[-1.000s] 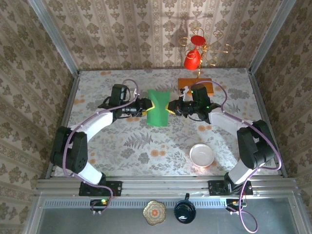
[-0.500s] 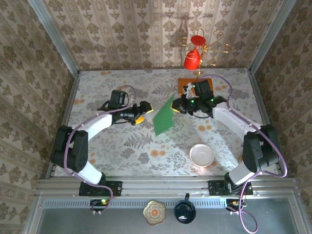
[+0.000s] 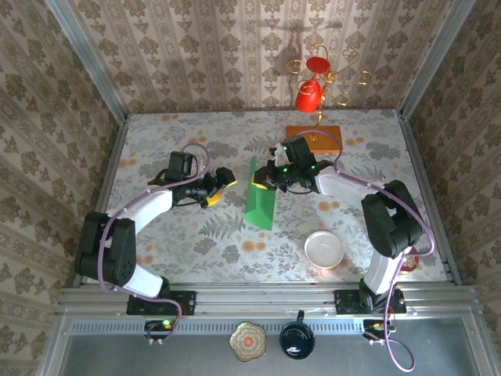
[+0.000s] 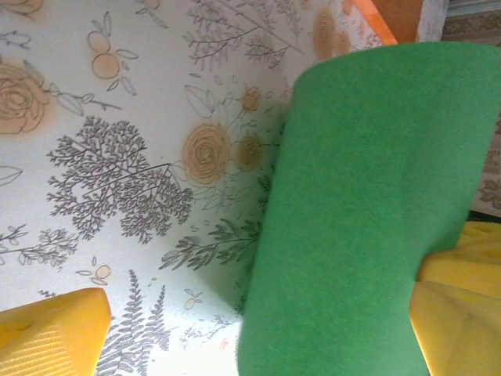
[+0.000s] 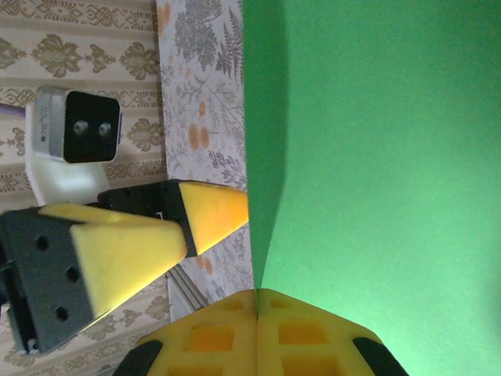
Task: Fold a paper plane with a square sheet of paper (pick it up from the middle)
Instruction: First fold in half a square sheet of paper at the center of the table.
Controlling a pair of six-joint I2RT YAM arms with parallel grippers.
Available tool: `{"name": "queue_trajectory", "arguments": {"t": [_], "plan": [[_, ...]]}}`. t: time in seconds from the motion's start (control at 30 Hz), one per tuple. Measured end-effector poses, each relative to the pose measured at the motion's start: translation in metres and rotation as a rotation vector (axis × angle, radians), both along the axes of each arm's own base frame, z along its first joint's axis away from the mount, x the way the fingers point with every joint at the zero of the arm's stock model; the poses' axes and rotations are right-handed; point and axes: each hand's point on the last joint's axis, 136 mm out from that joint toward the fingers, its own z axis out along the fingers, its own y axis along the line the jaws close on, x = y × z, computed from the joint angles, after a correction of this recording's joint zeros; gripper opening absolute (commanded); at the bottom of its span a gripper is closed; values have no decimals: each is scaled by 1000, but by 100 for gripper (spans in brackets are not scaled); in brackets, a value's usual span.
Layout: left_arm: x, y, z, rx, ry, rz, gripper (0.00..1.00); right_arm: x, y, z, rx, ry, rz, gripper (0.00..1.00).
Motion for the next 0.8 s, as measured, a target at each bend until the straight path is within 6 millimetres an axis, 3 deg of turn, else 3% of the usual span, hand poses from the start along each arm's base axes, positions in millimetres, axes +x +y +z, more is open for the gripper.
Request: {"name": "queue_trajectory", "arguments": {"t": [0.13,0.33,0.53,0.8], "plan": [[-3,-1,-7,29,3,-4,94,-4,-3,-33,-8,54,-12,8],[-20,-20,-28,117,28,-88,88,-15,-16,-73,-39,128,-33,8],[-30,-37,-46,207,43,-167,80,-15,-23,-88,-74,134,-47,8],[-25,-57,-57,268,36,-219,69,-14,-34,-99,-124,129,-48,8]]}}
